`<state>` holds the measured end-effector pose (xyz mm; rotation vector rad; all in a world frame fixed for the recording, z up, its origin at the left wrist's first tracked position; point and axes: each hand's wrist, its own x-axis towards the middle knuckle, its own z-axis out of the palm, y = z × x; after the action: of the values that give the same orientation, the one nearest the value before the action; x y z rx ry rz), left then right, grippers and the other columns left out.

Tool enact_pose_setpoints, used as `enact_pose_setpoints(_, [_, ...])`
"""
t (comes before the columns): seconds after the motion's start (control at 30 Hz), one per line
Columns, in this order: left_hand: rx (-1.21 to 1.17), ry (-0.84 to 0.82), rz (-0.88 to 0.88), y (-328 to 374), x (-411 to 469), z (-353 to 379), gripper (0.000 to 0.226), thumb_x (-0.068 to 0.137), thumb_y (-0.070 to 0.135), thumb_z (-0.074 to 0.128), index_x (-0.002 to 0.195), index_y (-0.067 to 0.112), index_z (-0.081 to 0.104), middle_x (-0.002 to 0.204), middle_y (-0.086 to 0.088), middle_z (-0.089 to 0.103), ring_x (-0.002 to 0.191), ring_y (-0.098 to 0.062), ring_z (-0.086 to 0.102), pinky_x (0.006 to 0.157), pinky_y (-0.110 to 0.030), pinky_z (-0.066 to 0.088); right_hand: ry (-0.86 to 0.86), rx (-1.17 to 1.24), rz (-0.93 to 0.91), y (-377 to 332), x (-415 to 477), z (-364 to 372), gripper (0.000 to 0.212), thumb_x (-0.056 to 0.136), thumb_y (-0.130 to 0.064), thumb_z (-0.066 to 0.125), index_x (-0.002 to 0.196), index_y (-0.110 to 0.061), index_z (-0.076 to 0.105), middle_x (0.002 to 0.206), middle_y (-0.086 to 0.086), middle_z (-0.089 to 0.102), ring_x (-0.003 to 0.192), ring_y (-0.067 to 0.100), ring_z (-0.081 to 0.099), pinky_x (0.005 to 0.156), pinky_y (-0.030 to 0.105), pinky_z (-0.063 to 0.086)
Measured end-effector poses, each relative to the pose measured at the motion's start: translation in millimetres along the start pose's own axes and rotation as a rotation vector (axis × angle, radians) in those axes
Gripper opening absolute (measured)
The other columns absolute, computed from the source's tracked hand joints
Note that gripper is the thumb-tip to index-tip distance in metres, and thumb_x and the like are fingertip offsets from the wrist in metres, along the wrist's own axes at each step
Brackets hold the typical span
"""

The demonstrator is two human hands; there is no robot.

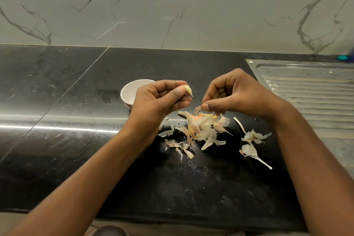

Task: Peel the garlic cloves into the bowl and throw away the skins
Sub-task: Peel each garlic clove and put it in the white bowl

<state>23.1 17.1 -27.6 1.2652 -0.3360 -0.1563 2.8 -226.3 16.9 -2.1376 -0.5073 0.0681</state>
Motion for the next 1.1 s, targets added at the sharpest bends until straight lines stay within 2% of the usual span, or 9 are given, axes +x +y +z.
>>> enact_pose_setpoints(0.27, [0.122,-0.014,0.081,-1.1,-3.4,3.6,0.021,0.096,0.004,0.072,0.116,-0.002,0.074,0.100,-0.019,0.080,0.090,-0.029,0.078,0.082,-0.029,0.064,-0.003,0.037,-0.037,-2.3,3.6,6.9,0.023,0.095,-0.026,0.076,0.100,-0.004,0.082,0.084,0.008,0.080,0.075,0.027,0.076,0.070,0.032,0.062])
enact_pose_setpoints(0.53, [0.171,-0.021,0.104,-1.2,-4.2,3.9,0.022,0.094,0.003,0.074,0.116,-0.004,0.073,0.102,-0.017,0.080,0.093,-0.032,0.079,0.086,-0.036,0.065,0.060,-0.029,-0.062,-0.7,6.4,12.1,0.008,0.095,-0.013,0.079,0.100,-0.006,0.082,0.082,0.009,0.080,0.074,0.025,0.078,0.072,0.031,0.065])
enact_pose_setpoints(0.77, [0.172,-0.009,0.101,-0.7,-4.5,4.3,0.022,0.095,0.004,0.072,0.115,-0.004,0.074,0.101,-0.017,0.080,0.092,-0.031,0.079,0.083,-0.032,0.065,0.122,-0.063,-0.122,-0.5,7.1,13.4,0.005,0.095,-0.003,0.077,0.093,-0.005,0.081,0.077,0.006,0.078,0.068,0.018,0.075,0.066,0.023,0.060])
enact_pose_setpoints(0.83, [0.138,-0.021,0.080,-0.6,-4.2,4.6,0.023,0.095,0.003,0.071,0.116,-0.004,0.073,0.102,-0.019,0.080,0.094,-0.031,0.079,0.084,-0.032,0.065,0.137,-0.065,-0.147,-1.2,7.5,14.8,0.008,0.094,0.000,0.076,0.089,-0.005,0.081,0.074,0.006,0.075,0.063,0.016,0.069,0.063,0.021,0.055])
enact_pose_setpoints(0.93, [0.044,-0.058,0.034,2.0,-4.5,5.8,0.024,0.093,0.005,0.071,0.115,-0.003,0.073,0.103,-0.021,0.079,0.094,-0.029,0.079,0.085,-0.030,0.064,0.134,-0.040,-0.165,-2.8,7.6,15.4,0.010,0.093,0.002,0.076,0.087,-0.005,0.080,0.072,0.014,0.071,0.061,0.029,0.062,0.059,0.031,0.051])
enact_pose_setpoints(1.03, [-0.056,-0.121,-0.031,4.9,-5.0,6.4,0.027,0.089,0.008,0.070,0.114,-0.002,0.073,0.102,-0.020,0.079,0.092,-0.025,0.078,0.083,-0.027,0.063,0.118,-0.008,-0.178,-4.0,7.3,15.3,0.013,0.092,0.005,0.074,0.085,-0.006,0.079,0.069,0.015,0.067,0.060,0.021,0.054,0.057,0.030,0.045])
enact_pose_setpoints(1.1, [-0.103,-0.140,-0.058,5.6,-4.8,6.1,0.027,0.089,0.008,0.069,0.113,-0.002,0.073,0.102,-0.019,0.078,0.091,-0.024,0.077,0.083,-0.026,0.063,0.114,0.003,-0.181,-3.6,7.2,13.7,0.014,0.092,0.005,0.074,0.085,-0.005,0.078,0.069,0.013,0.066,0.060,0.023,0.054,0.057,0.031,0.045])
